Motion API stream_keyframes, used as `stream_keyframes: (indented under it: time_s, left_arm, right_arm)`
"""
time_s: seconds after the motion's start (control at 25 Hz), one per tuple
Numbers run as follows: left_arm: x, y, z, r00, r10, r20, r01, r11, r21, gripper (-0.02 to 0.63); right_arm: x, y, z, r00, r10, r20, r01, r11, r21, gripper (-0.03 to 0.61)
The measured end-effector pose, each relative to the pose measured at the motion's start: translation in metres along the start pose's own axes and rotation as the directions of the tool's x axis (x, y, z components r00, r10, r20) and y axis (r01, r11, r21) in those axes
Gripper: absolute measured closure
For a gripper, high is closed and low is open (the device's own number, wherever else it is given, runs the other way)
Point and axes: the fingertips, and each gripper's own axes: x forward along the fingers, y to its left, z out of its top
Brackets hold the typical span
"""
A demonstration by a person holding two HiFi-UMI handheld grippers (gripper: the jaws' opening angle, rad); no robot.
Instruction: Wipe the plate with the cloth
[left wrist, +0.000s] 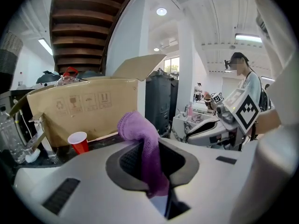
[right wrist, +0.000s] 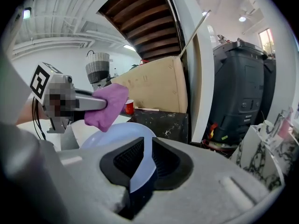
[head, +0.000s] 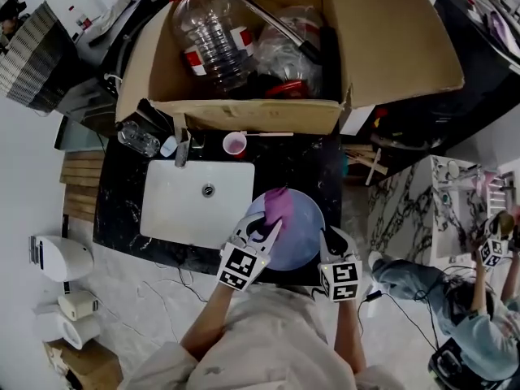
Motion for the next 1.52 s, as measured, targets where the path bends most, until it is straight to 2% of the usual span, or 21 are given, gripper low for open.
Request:
stream_keyframes:
  time_s: [0.6, 1.24, 1.52]
  left_arm:
    - [0.048, -0.028, -0.03, 0.991, -0.053, -0.121, 0.058, 0.998, 0.036, 0.555]
    - [0.072, -0.068, -0.07, 0.955, -0.144, -0.259, 0.168, 0.983, 0.071, 0.555]
    - [0.077, -0.081, -0.084, 0.935, -0.184, -0.305, 0.213, 0.975, 0.065, 0.555]
  right_arm:
    - [0.013, -0.014, -0.04, 0.996, 0.048, -0.076, -0.042, 0.996, 0.083, 0.532]
    - [0.021, -0.01, -0.065, 0.99, 0.071, -0.119, -0.05, 0.983, 0.176, 0.518]
    - [0.026, -0.012, -0.064, 0.992, 0.04, -0.122, -0.012, 0.976, 0.218, 0.531]
